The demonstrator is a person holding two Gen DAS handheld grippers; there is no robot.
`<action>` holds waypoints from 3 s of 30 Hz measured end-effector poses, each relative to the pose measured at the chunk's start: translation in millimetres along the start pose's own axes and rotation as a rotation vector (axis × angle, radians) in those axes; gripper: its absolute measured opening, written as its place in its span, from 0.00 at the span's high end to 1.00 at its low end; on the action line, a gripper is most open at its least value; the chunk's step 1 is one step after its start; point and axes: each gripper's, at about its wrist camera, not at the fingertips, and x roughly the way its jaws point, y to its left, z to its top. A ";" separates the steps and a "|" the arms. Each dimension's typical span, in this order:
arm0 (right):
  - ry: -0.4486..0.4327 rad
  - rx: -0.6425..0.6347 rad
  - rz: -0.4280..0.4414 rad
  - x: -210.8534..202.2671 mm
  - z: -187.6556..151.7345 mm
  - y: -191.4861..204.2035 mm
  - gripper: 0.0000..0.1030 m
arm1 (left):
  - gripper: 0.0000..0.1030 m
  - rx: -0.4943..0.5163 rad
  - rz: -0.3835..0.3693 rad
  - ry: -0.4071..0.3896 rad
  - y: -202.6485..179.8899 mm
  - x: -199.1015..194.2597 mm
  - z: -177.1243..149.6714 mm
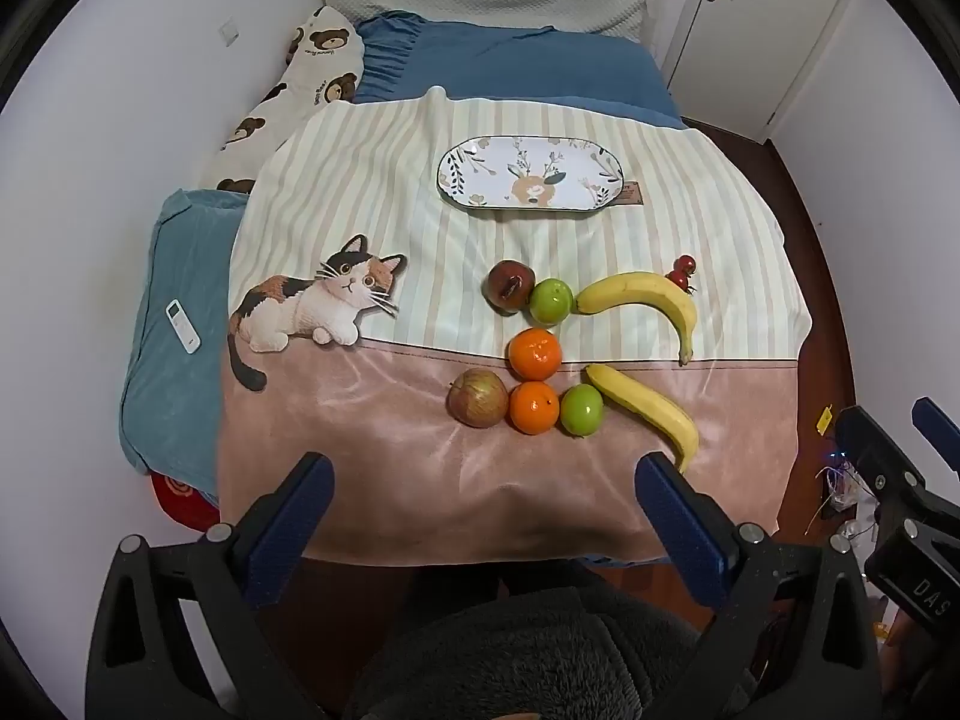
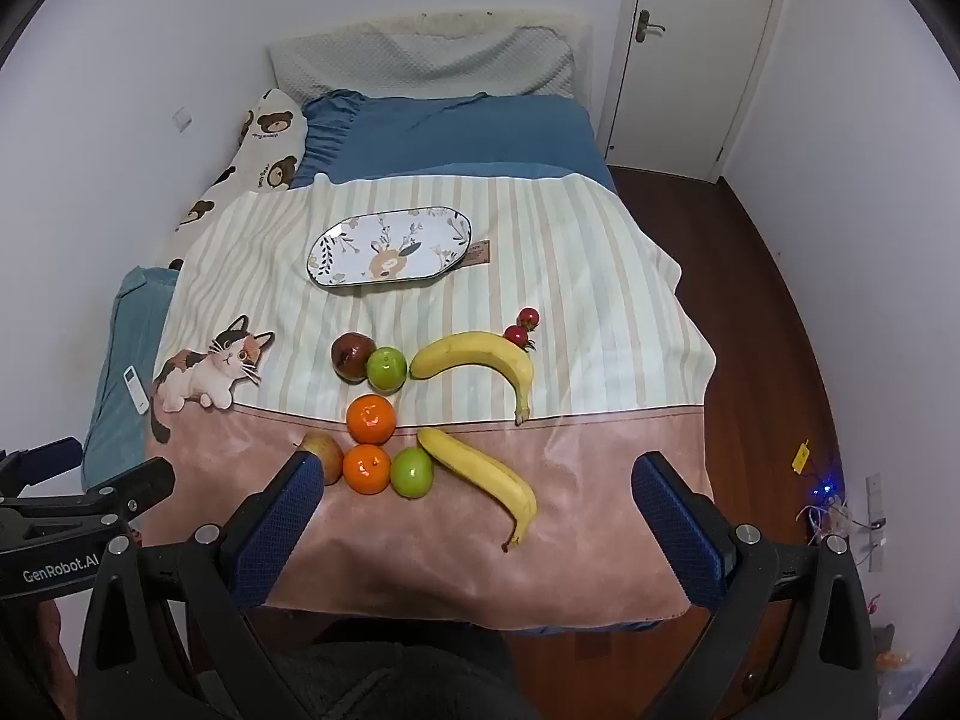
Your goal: Organize fruits
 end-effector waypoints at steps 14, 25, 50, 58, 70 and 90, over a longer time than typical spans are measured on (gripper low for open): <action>0.001 -0.003 0.004 -3.4 5.3 1.6 0.00 | 0.00 0.003 0.008 -0.010 -0.3 0.5 0.8; 0.002 -0.007 0.002 -7.0 5.2 5.2 0.00 | 0.00 0.000 0.008 -0.009 -6.0 -3.3 5.1; 0.003 -0.008 0.008 -1.4 8.3 3.0 0.00 | 0.00 -0.005 0.007 -0.019 -1.7 -2.0 5.6; 0.003 -0.007 0.009 -2.8 10.3 2.9 0.00 | 0.00 -0.005 0.005 -0.018 3.3 -4.2 11.5; 0.003 -0.001 0.009 -2.9 12.1 2.8 0.00 | 0.00 -0.001 0.006 -0.020 2.9 -6.1 13.9; 0.002 0.003 0.012 1.4 12.4 -0.8 0.00 | 0.00 -0.001 0.006 -0.019 1.2 -7.1 14.2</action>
